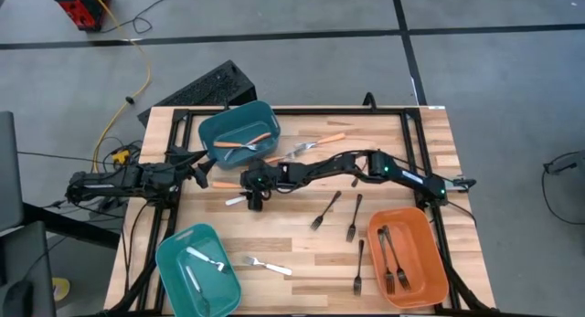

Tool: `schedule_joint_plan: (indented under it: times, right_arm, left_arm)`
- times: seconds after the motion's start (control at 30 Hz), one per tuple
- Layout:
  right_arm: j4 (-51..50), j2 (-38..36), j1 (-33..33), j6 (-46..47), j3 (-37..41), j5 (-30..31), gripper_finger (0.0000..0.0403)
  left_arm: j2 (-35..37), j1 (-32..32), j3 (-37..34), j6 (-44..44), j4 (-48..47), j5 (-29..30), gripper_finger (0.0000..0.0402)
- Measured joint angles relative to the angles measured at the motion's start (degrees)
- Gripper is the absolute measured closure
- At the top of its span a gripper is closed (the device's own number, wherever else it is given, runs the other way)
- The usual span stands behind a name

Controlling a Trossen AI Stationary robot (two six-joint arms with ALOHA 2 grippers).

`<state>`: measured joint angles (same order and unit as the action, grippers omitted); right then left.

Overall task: Sort silverware by color (type)
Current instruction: Put the orange fork into the blue bin

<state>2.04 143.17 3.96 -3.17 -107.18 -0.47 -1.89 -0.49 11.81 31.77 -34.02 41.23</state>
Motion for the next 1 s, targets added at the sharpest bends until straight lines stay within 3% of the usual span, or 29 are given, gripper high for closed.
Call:
schedule_joint_plan:
  times: [0.43, 0.8, 1.0]
  right_arm:
    - [-2.9, -0.3, 1.0, 0.2, -0.1, -1.0, 0.0171]
    - [-0.7, 2.5, 1.5, 1.9, -0.3, -1.2, 0.0211]
    - [-0.9, 2.7, 1.5, 5.1, -0.3, -0.9, 0.0267]
  left_arm:
    - [0.0, 0.0, 0.0, 0.0, 0.0, 0.1, 0.0167]
    - [0.0, 0.0, 0.0, 0.2, 0.0, 0.0, 0.0167]
    - [0.0, 0.0, 0.0, 0.3, 0.0, 0.0, 0.0167]
